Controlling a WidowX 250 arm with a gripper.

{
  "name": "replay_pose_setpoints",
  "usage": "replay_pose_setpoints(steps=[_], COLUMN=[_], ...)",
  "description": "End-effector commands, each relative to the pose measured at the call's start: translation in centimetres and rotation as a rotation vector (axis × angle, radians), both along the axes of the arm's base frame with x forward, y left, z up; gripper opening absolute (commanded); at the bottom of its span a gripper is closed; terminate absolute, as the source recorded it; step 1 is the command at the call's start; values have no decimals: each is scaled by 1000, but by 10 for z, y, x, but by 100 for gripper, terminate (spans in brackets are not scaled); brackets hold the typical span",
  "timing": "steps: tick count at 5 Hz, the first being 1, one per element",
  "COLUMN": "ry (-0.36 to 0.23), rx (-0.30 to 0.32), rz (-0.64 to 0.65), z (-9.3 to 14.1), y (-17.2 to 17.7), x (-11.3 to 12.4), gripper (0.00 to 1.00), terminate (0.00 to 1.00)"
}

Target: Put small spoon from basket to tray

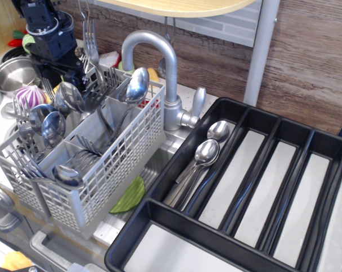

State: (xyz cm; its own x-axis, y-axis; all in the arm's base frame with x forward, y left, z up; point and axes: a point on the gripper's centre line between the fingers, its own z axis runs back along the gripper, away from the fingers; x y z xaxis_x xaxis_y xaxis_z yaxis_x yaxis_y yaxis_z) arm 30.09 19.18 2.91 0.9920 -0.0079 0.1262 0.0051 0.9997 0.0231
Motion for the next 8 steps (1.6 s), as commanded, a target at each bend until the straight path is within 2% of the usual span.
replay_pose_setpoints(steps=[1,2,3,4,5,6,7,8], ry=[-11,11,40,122,158,210,245,246], rx=[-13,-32,57,126,188,198,140,-41], rz=[-8,-8,47,109,176,260,350,531], z=[8,10,47,97,133,162,174,165], y=[6,6,-2,-12,-23,-39,-61,-97], x=[-4,-6,-8,-6,-5,-8,-1,13], gripper=[0,0,0,0,0,0,0,0], terminate=[0,0,0,0,0,0,0,0])
